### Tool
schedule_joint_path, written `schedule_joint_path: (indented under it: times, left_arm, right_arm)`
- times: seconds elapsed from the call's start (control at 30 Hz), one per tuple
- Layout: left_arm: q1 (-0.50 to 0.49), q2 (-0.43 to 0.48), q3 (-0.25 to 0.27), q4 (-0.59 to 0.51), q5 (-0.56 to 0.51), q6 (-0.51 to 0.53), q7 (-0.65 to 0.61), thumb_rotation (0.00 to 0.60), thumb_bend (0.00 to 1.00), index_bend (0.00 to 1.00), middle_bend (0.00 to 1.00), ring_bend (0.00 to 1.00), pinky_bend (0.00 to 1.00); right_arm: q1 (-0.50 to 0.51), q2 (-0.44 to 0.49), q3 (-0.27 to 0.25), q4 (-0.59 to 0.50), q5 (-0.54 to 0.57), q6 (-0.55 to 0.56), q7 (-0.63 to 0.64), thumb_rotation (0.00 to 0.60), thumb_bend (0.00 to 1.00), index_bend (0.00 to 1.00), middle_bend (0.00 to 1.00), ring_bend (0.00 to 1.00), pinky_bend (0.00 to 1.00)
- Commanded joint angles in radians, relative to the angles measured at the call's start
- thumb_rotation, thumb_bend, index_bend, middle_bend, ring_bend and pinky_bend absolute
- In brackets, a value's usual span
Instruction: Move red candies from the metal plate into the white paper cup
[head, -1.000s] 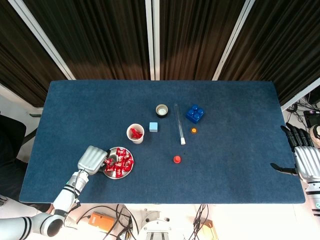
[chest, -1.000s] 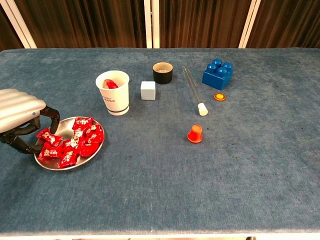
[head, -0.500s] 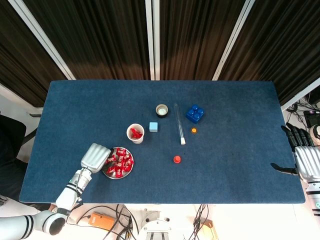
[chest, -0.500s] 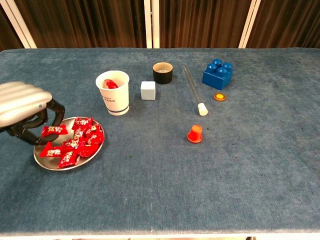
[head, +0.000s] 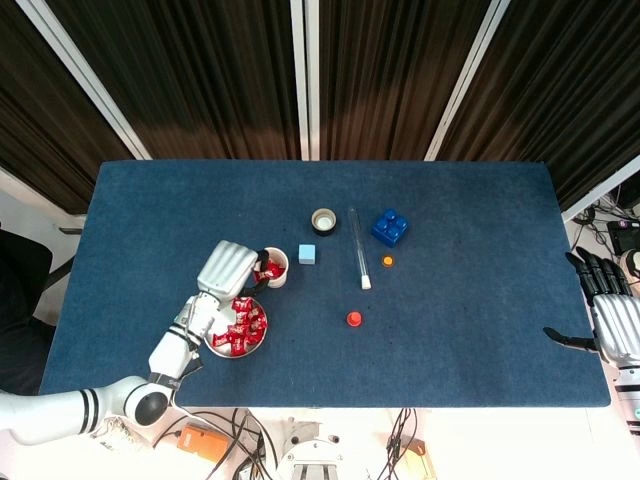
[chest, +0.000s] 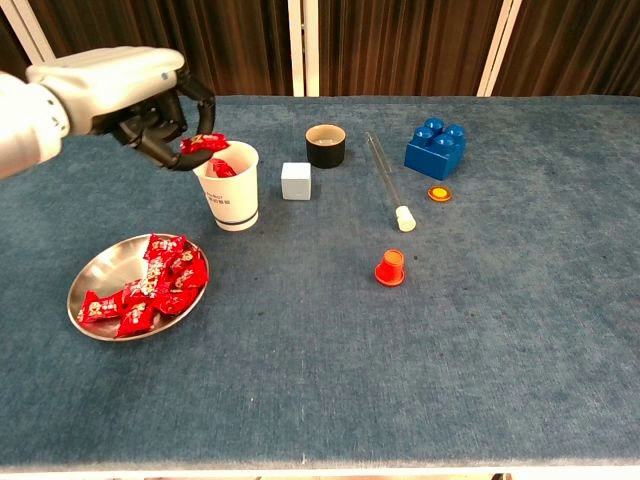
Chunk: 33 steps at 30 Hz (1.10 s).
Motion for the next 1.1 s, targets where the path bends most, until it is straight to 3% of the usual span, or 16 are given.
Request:
schedule_joint_path:
  times: [0.03, 0.2, 0.33, 0.43, 0.6, 0.83, 1.1]
  left_arm:
    - [-0.057, -0.026, -0.038, 0.037, -0.087, -0.048, 0.030, 0.600, 0.35, 0.59, 0.91, 0.88, 0.80]
    - [-0.089, -0.034, -0.032, 0.054, -0.177, -0.051, 0.085, 0.600, 0.32, 0.54, 0.91, 0.88, 0.80]
    - [-0.091, -0.026, -0.016, 0.033, -0.205, -0.022, 0.112, 0.600, 0.23, 0.44, 0.91, 0.87, 0.80]
    - [-0.087, -0.019, -0.003, 0.017, -0.192, 0.014, 0.124, 0.600, 0.19, 0.38, 0.91, 0.87, 0.80]
    - [-0.041, 0.027, 0.020, -0.057, -0.117, 0.086, 0.065, 0.600, 0.17, 0.37, 0.91, 0.87, 0.80]
    - [0.084, 0.124, 0.136, -0.150, 0.034, 0.212, 0.003, 0.600, 0.19, 0.43, 0.91, 0.87, 0.80]
    - [0.171, 0.133, 0.271, -0.133, 0.140, 0.239, -0.011, 0.600, 0.19, 0.45, 0.91, 0.87, 0.80]
  right_arm:
    - [-0.004, -0.002, -0.002, 0.006, 0.000, 0.003, 0.008, 0.600, 0.06, 0.00, 0.00, 0.00, 0.03]
    - [-0.007, -0.006, -0.004, 0.020, 0.000, 0.004, 0.019, 0.600, 0.06, 0.00, 0.00, 0.00, 0.03]
    - [-0.005, -0.008, -0.003, 0.025, 0.000, 0.000, 0.023, 0.600, 0.06, 0.00, 0.00, 0.00, 0.03]
    - [0.001, -0.011, -0.002, 0.025, -0.004, -0.005, 0.021, 0.600, 0.06, 0.00, 0.00, 0.00, 0.03]
    - [0.004, -0.009, 0.001, 0.021, -0.005, -0.006, 0.019, 0.600, 0.06, 0.00, 0.00, 0.00, 0.03]
    - [0.009, -0.006, 0.005, 0.023, -0.006, -0.007, 0.021, 0.600, 0.06, 0.00, 0.00, 0.00, 0.03]
    - [0.021, -0.005, 0.011, 0.022, -0.009, -0.017, 0.017, 0.600, 0.06, 0.00, 0.00, 0.00, 0.03]
